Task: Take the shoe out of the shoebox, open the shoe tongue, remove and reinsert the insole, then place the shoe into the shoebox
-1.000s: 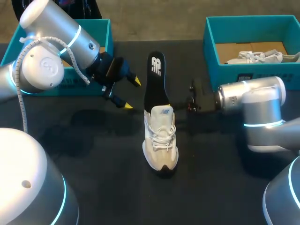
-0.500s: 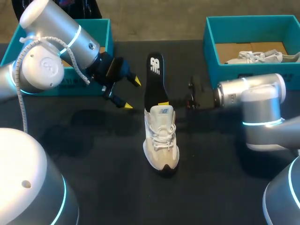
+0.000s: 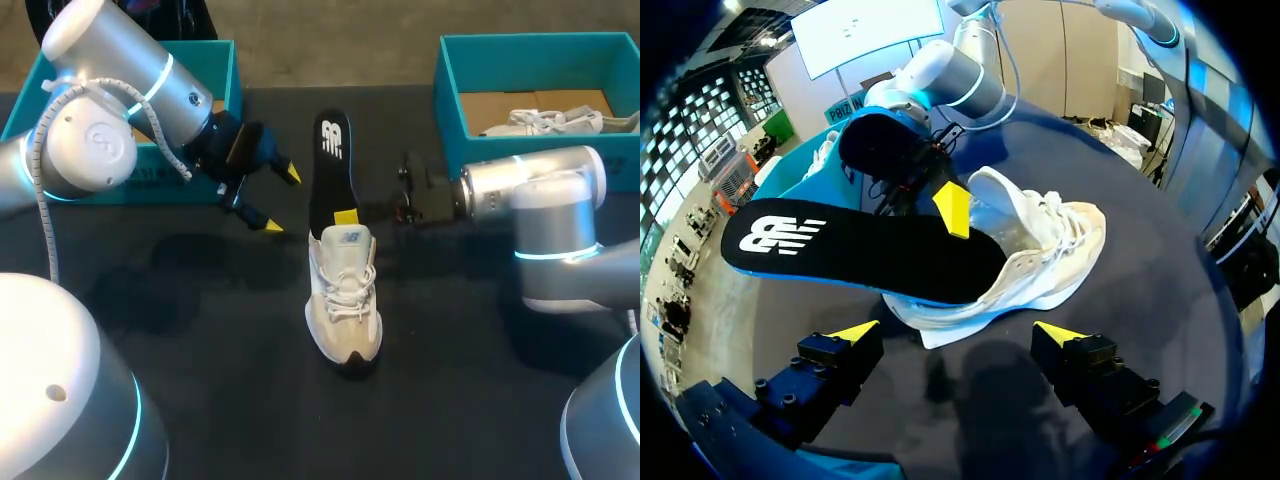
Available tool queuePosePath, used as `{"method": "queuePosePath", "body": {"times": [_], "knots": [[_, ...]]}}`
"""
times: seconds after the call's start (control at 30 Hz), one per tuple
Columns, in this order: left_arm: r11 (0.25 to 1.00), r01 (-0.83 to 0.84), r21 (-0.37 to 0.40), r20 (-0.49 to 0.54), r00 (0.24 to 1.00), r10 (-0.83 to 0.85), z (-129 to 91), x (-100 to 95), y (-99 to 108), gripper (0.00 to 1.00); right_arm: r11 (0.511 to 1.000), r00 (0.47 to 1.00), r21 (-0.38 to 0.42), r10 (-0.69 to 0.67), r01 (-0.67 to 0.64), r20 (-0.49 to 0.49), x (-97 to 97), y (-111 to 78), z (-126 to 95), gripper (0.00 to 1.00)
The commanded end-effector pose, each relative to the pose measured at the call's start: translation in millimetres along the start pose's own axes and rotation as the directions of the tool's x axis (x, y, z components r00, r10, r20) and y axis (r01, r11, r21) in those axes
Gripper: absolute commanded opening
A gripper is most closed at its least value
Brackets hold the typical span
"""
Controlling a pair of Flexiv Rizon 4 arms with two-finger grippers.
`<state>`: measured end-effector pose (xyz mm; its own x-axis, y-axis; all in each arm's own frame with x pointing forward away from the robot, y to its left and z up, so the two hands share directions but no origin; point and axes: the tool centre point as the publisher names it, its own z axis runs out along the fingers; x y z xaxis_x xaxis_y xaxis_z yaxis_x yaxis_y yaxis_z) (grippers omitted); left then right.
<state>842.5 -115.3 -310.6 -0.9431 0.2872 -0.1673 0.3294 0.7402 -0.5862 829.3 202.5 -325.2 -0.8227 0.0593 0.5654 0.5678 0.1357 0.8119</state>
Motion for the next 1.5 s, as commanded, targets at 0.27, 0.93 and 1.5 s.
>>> {"method": "queuePosePath", "body": {"times": [0.27, 0.93, 1.5], "knots": [[1.000, 0.000, -0.004, 0.000, 1.000, 0.000, -0.4, 0.5, -0.4, 1.00, 0.999, 0.999, 0.051, 0.015, -0.013, -0.037, -11.4, 6.3, 9.5, 0.25], [1.000, 0.000, -0.004, 0.000, 1.000, 0.000, -0.4, 0.5, -0.4, 1.00, 0.990, 0.995, 0.105, 0.098, -0.094, -0.035, -0.4, -23.0, 12.2, 0.00], [1.000, 0.000, -0.004, 0.000, 1.000, 0.000, -0.4, 0.5, -0.4, 1.00, 0.988, 0.998, 0.137, 0.067, -0.068, 0.014, 7.3, -10.8, 6.3, 0.32]]}}
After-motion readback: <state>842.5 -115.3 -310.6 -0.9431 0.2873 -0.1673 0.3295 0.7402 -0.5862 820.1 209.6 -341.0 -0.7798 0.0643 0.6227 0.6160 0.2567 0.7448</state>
